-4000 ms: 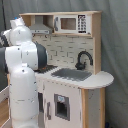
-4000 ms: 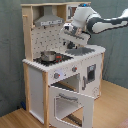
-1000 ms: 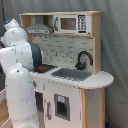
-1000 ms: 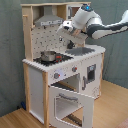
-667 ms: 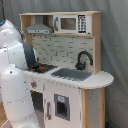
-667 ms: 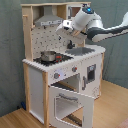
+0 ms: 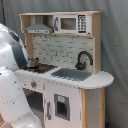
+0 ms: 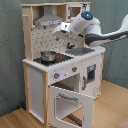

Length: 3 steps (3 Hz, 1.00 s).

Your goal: Play with the kitchen

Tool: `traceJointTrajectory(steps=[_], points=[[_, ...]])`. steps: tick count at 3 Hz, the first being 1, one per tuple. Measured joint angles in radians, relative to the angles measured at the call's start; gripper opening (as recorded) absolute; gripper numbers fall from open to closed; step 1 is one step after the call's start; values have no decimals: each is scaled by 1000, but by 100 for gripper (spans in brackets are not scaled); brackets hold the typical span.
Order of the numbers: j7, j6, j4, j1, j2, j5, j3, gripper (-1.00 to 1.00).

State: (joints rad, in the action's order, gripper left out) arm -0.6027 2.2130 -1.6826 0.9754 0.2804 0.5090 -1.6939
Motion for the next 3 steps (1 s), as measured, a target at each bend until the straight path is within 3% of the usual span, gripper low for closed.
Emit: traceJointTrajectory(steps=[3], points=[[5,36,110,223,166,-16,-169,100]])
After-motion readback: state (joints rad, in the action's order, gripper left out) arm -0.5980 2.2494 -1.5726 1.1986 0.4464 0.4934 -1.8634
